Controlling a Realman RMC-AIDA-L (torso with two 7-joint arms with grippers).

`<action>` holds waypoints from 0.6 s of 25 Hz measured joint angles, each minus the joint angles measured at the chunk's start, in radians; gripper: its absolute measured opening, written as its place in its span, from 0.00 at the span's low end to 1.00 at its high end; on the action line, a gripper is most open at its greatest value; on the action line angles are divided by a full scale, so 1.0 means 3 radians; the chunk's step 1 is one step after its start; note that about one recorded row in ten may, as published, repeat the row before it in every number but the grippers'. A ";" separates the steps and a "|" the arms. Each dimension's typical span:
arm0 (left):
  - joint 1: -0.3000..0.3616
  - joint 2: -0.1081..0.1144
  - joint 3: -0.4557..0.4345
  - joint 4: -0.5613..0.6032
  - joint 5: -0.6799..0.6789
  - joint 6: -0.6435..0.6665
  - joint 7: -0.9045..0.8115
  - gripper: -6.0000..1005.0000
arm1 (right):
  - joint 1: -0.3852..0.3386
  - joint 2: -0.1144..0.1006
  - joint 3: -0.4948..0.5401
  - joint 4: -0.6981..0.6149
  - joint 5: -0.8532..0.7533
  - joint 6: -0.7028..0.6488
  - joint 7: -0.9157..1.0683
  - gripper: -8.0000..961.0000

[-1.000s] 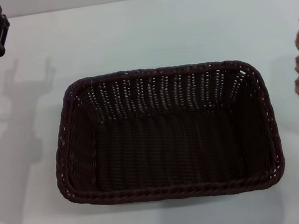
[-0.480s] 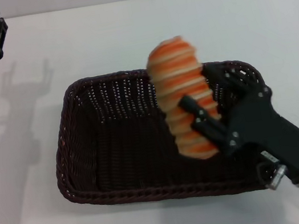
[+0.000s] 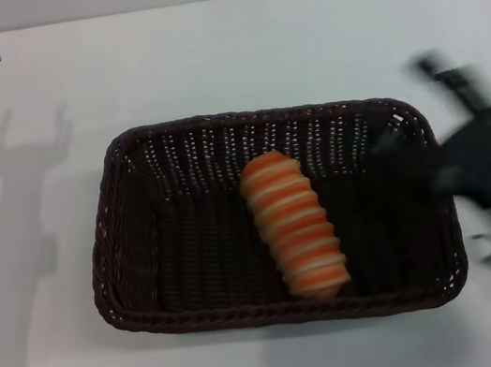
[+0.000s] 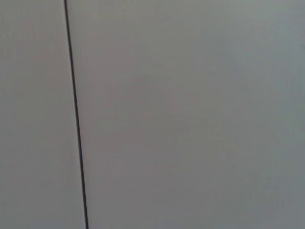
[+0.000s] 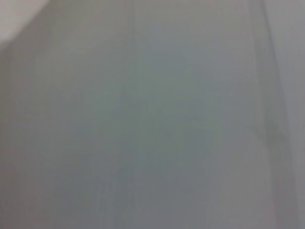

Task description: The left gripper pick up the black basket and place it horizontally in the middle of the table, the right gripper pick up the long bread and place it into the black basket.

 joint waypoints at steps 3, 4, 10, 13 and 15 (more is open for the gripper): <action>0.0052 0.0001 -0.0017 0.0001 -0.0001 0.0015 0.0000 0.77 | -0.0360 0.0009 0.0432 -0.0008 0.0339 -0.0226 -0.0119 0.85; 0.0070 0.0002 -0.0029 0.0001 -0.0003 0.0022 0.0000 0.77 | -0.0537 0.0011 0.0649 -0.0053 0.0683 -0.0379 -0.0143 0.86; 0.0156 -0.0005 -0.0101 0.0051 -0.0004 0.0049 -0.0030 0.77 | -0.0694 0.0016 0.0789 -0.0226 0.1611 -0.0511 -0.0134 0.87; 0.0190 -0.0006 -0.0101 0.0130 -0.0017 0.0125 -0.0120 0.77 | -0.0737 0.0018 0.0775 -0.0286 0.1948 -0.0523 -0.0116 0.87; 0.0212 -0.0006 -0.0101 0.0197 -0.0034 0.0206 -0.0184 0.77 | -0.0767 0.0023 0.0776 -0.0286 0.2123 -0.0558 -0.0123 0.87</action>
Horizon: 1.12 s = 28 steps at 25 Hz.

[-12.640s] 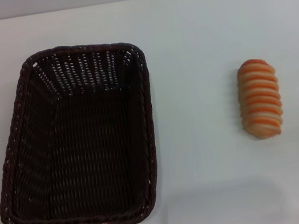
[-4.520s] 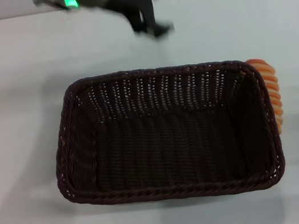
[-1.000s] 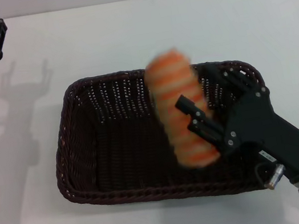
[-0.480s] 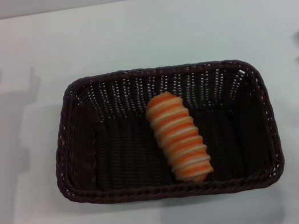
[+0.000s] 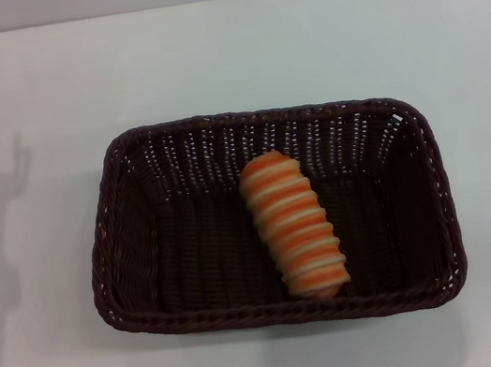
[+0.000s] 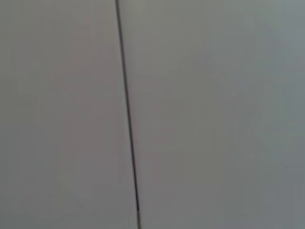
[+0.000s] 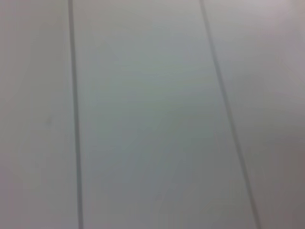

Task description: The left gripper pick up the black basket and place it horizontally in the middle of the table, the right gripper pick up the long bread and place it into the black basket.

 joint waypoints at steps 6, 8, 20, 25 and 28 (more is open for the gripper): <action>0.0007 -0.0007 -0.0056 0.0257 -0.0011 0.0139 -0.0030 0.77 | -0.0016 0.0007 -0.0045 0.0015 0.0110 -0.0040 -0.0009 0.87; 0.0007 -0.0009 -0.0074 0.0299 -0.0017 0.0154 -0.0041 0.77 | -0.0008 0.0007 -0.0062 0.0015 0.0123 -0.0042 -0.0012 0.87; 0.0003 -0.0010 -0.0140 0.0451 -0.0018 0.0193 -0.0115 0.77 | 0.0007 0.0007 -0.0060 0.0036 0.0120 -0.0045 -0.0060 0.87; 0.0011 -0.0010 -0.0140 0.0454 -0.0018 0.0217 -0.0116 0.77 | 0.0010 0.0007 -0.0063 0.0040 0.0116 -0.0049 -0.0064 0.87; 0.0028 -0.0008 -0.0138 0.0458 -0.0017 0.0267 -0.0119 0.77 | 0.0008 0.0007 -0.0064 0.0040 0.0115 -0.0049 -0.0066 0.87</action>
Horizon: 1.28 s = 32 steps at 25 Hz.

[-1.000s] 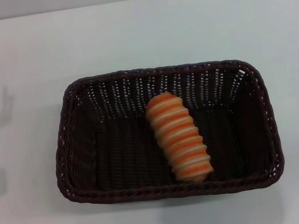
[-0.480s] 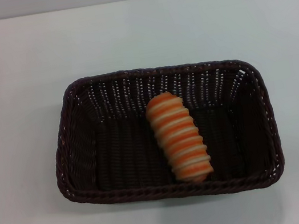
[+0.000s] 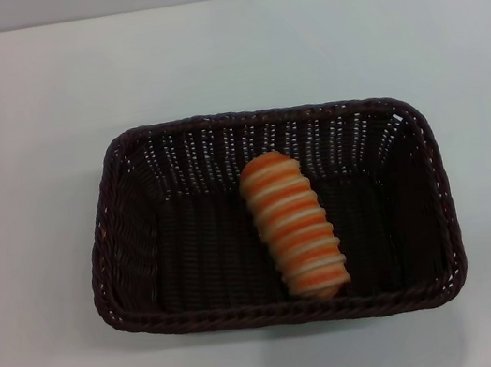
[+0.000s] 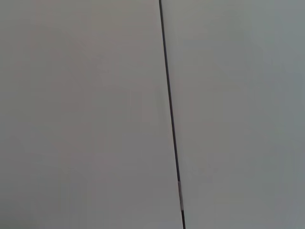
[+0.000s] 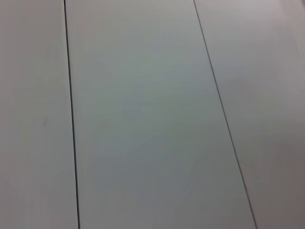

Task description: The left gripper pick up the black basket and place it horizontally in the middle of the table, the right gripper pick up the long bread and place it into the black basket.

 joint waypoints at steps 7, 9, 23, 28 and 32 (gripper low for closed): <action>-0.0007 -0.0005 0.0020 0.0038 0.0001 0.0018 0.0053 0.77 | 0.0002 0.0000 -0.0041 0.0044 0.0002 -0.0026 -0.0193 0.87; 0.0005 -0.0007 -0.0008 0.0038 0.0001 0.0039 0.0050 0.77 | -0.0004 0.0000 -0.0042 0.0075 0.0006 -0.0037 -0.0206 0.87; 0.0059 -0.0008 -0.0023 0.0044 -0.0035 0.0159 0.0003 0.77 | -0.0082 0.0000 -0.0034 0.0083 0.0031 -0.0124 -0.0207 0.87; 0.0067 -0.0007 -0.0007 0.0043 -0.0036 0.0186 -0.0033 0.77 | -0.0114 0.0000 -0.0036 0.0083 0.0035 -0.0200 -0.0193 0.87; 0.0066 -0.0008 -0.0006 0.0064 -0.0036 0.0174 -0.0035 0.77 | -0.0123 0.0000 -0.0022 0.0079 0.0055 -0.0206 -0.0207 0.87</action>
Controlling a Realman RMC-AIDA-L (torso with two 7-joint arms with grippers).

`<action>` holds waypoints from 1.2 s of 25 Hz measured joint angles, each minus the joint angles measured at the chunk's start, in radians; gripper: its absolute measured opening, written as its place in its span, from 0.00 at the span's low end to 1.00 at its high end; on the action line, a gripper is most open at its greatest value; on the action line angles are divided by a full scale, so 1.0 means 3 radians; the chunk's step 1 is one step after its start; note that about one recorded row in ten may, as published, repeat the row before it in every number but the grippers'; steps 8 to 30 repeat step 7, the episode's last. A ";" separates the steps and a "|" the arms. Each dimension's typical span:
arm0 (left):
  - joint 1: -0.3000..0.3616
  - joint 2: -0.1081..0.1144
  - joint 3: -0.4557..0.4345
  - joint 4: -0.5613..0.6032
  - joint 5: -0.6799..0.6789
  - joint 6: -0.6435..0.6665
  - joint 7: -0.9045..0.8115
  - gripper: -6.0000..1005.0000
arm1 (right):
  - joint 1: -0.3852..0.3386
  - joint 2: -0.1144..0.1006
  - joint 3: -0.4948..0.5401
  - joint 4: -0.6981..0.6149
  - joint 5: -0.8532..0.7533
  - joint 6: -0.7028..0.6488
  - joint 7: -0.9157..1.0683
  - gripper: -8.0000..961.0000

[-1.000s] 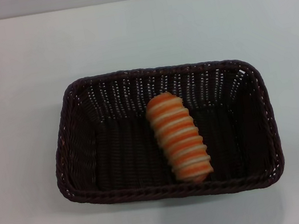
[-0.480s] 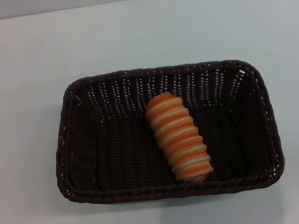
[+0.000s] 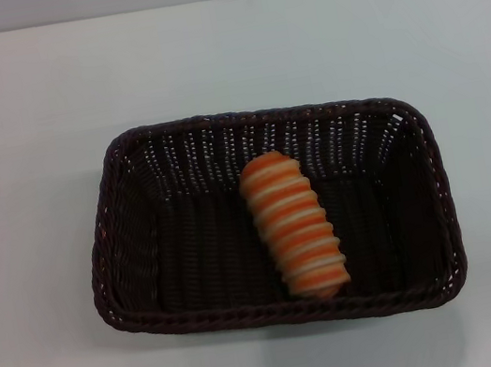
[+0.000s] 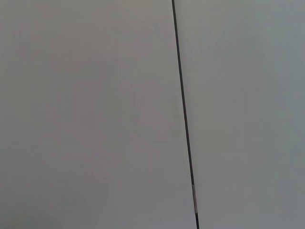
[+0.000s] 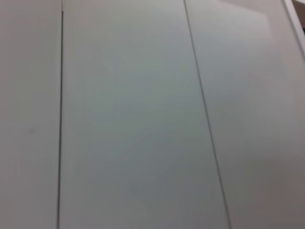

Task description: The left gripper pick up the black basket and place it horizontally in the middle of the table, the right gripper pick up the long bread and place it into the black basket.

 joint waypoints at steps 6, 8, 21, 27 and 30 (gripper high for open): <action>0.0000 0.0000 -0.0015 0.0030 -0.0003 0.0033 0.0016 0.77 | -0.0006 0.0000 -0.0019 0.0005 0.0186 -0.0044 0.0010 0.88; 0.0002 0.0000 -0.0017 0.0034 -0.0004 0.0042 0.0027 0.77 | -0.0005 0.0000 -0.0024 0.0005 0.0186 -0.0055 0.0010 0.88; 0.0002 0.0000 -0.0017 0.0034 -0.0004 0.0042 0.0027 0.77 | -0.0005 0.0000 -0.0024 0.0005 0.0186 -0.0055 0.0010 0.88; 0.0002 0.0000 -0.0017 0.0034 -0.0004 0.0042 0.0027 0.77 | -0.0005 0.0000 -0.0024 0.0005 0.0186 -0.0055 0.0010 0.88; 0.0002 0.0000 -0.0017 0.0034 -0.0004 0.0042 0.0027 0.77 | -0.0005 0.0000 -0.0024 0.0005 0.0186 -0.0055 0.0010 0.88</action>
